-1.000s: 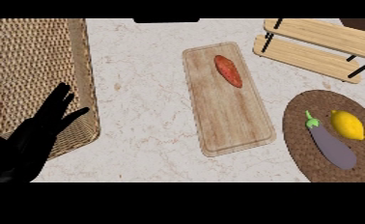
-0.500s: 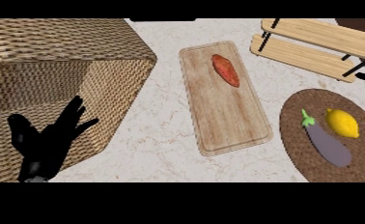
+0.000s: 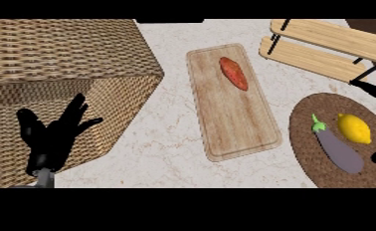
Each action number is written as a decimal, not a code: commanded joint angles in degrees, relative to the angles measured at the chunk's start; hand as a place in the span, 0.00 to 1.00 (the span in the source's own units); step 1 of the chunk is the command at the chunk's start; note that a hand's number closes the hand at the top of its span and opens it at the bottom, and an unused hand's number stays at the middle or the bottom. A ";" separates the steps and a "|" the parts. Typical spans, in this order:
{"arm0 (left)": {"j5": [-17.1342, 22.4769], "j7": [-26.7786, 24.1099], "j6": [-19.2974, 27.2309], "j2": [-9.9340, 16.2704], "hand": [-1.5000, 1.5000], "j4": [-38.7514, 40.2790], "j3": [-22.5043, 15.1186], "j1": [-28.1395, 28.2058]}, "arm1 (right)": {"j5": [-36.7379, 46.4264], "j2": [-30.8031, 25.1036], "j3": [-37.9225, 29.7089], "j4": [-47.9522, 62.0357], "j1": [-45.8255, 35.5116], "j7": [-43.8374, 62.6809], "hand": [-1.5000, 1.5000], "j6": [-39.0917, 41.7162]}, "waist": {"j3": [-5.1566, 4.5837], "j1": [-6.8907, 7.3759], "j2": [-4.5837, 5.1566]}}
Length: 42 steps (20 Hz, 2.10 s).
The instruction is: Pick the lemon from the placemat and place it in the tiered shelf
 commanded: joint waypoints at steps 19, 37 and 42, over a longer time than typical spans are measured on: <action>-3.53 -2.64 -2.96 -4.07 0.50 8.43 0.89 -1.55 | 14.41 11.23 -2.00 17.24 -3.51 -9.26 0.00 -11.02 | -0.80 0.09 0.85; -4.59 1.52 -2.53 -5.41 0.50 6.91 2.89 -2.77 | 21.46 15.33 2.08 19.49 -5.17 -21.01 1.00 -8.37 | -0.82 -0.33 0.69; -4.29 -0.46 -3.99 -4.91 0.50 7.14 3.59 -1.66 | 17.37 31.52 -1.49 17.21 -12.14 8.94 1.00 -7.13 | -1.06 0.21 0.65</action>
